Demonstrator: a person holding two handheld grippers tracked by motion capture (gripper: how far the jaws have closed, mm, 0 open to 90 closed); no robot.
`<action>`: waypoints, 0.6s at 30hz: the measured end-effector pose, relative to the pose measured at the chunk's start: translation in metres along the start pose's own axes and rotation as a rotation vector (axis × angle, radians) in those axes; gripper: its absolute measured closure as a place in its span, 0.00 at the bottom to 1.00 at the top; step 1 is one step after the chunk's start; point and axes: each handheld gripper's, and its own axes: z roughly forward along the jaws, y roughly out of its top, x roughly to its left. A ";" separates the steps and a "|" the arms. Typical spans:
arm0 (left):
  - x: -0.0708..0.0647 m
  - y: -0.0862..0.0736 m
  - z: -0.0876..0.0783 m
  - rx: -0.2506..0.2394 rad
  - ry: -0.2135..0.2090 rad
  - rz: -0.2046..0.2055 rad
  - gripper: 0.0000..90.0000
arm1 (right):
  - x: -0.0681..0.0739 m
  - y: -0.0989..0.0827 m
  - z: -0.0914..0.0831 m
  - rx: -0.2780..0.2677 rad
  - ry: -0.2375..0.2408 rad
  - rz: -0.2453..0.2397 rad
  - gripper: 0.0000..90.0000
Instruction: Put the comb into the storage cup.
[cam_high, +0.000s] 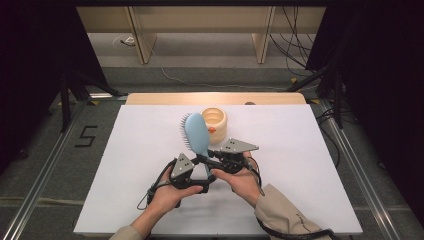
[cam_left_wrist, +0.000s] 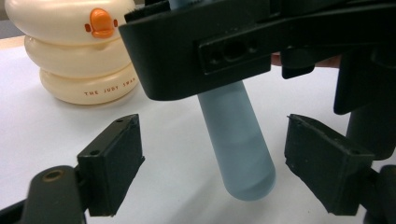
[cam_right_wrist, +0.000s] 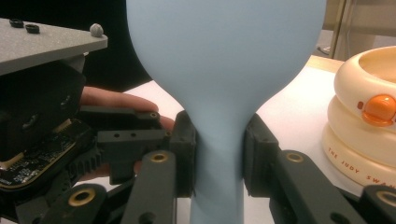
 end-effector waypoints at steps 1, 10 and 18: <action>0.000 0.000 0.000 -0.002 0.000 -0.001 0.21 | 0.000 0.000 0.000 0.000 0.000 0.000 0.78; 0.002 0.000 0.002 -0.020 0.017 -0.011 0.25 | 0.001 -0.001 0.001 -0.001 0.001 -0.002 0.78; 0.002 -0.001 0.005 -0.026 0.021 -0.019 0.29 | 0.001 -0.001 0.001 -0.002 0.001 -0.007 0.78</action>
